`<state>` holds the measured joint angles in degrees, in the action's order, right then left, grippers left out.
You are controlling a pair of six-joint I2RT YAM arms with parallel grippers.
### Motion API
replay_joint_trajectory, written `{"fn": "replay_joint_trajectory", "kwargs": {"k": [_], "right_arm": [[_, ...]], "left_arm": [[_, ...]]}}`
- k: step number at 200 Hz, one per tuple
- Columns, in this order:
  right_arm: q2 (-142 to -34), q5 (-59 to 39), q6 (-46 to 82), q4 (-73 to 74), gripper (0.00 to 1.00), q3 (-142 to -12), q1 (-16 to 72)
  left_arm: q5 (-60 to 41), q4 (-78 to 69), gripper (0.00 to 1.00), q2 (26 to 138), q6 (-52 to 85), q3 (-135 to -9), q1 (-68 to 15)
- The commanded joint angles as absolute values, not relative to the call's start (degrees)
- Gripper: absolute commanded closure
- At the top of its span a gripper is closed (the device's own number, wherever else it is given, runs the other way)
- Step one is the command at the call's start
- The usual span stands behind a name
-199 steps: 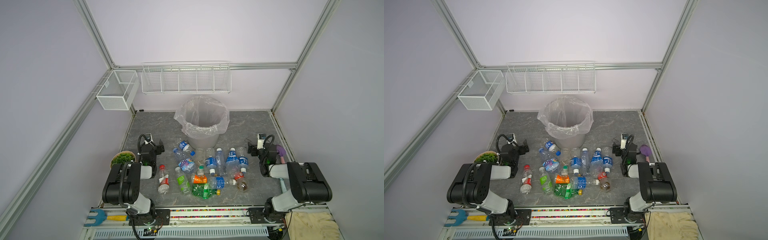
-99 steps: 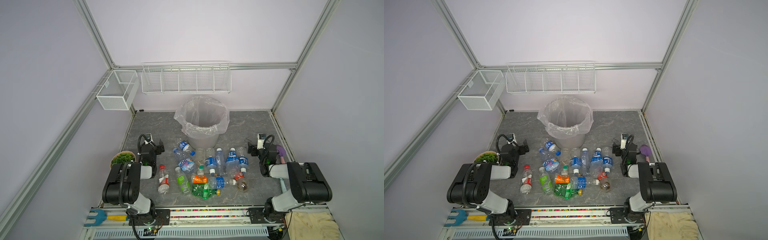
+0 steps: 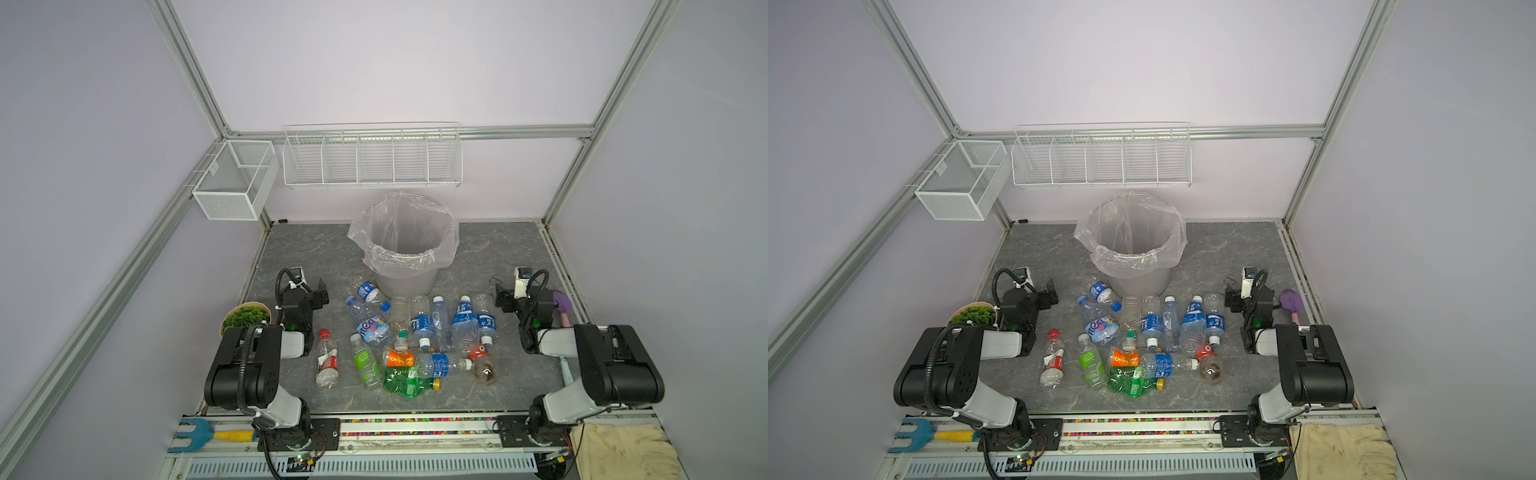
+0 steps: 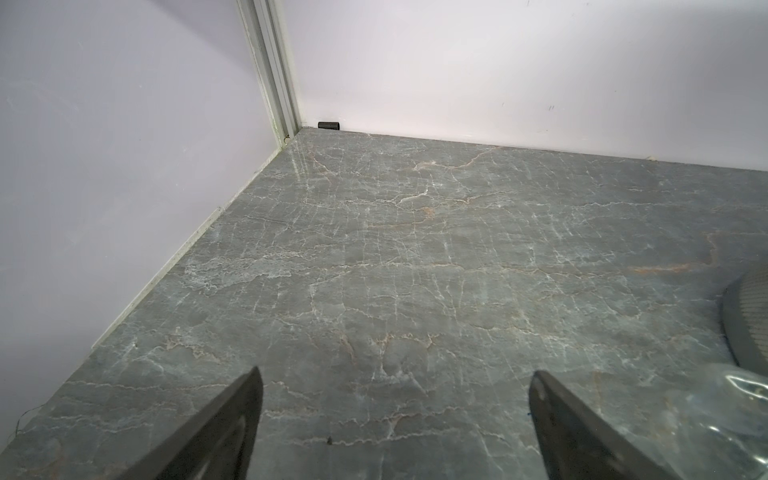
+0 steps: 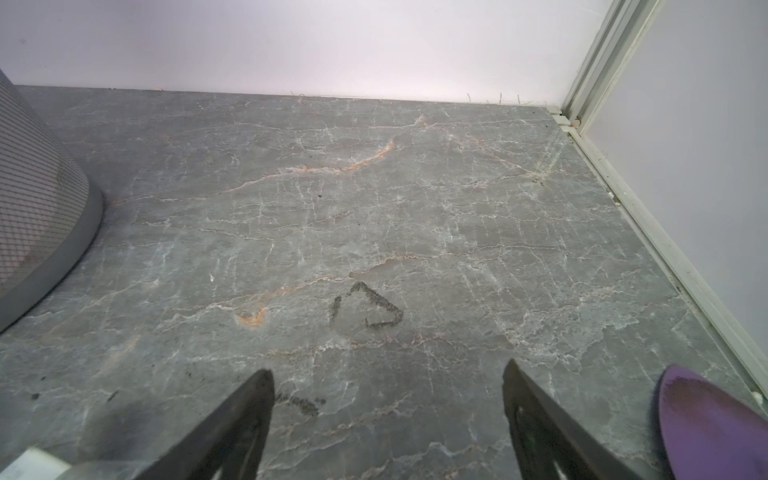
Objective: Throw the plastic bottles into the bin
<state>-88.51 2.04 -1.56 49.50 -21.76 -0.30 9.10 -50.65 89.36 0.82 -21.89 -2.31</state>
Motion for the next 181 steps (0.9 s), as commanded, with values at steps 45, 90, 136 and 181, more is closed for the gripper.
{"fn": "replay_joint_trajectory", "kwargs": {"k": [45, 90, 136, 181], "right_arm": [[-87.6, 1.5, -2.3, 50.0, 0.12, -21.9, -0.7], [-87.7, 1.5, -2.3, 50.0, 0.12, -22.0, -0.6], [-87.6, 1.4, -2.3, 50.0, 0.12, -22.0, -0.7], [-87.6, 1.5, -2.3, 50.0, 0.12, -22.0, -0.7]], "left_arm": [[8.9, -50.9, 0.01, 88.7, 0.9, -22.8, -2.2], [8.9, -50.9, 0.01, 88.7, 0.8, -22.9, -2.2], [8.9, -50.9, 0.01, 88.7, 0.8, -22.9, -2.2], [8.9, -50.9, 0.01, 88.7, 0.9, -22.9, -2.2]]}}
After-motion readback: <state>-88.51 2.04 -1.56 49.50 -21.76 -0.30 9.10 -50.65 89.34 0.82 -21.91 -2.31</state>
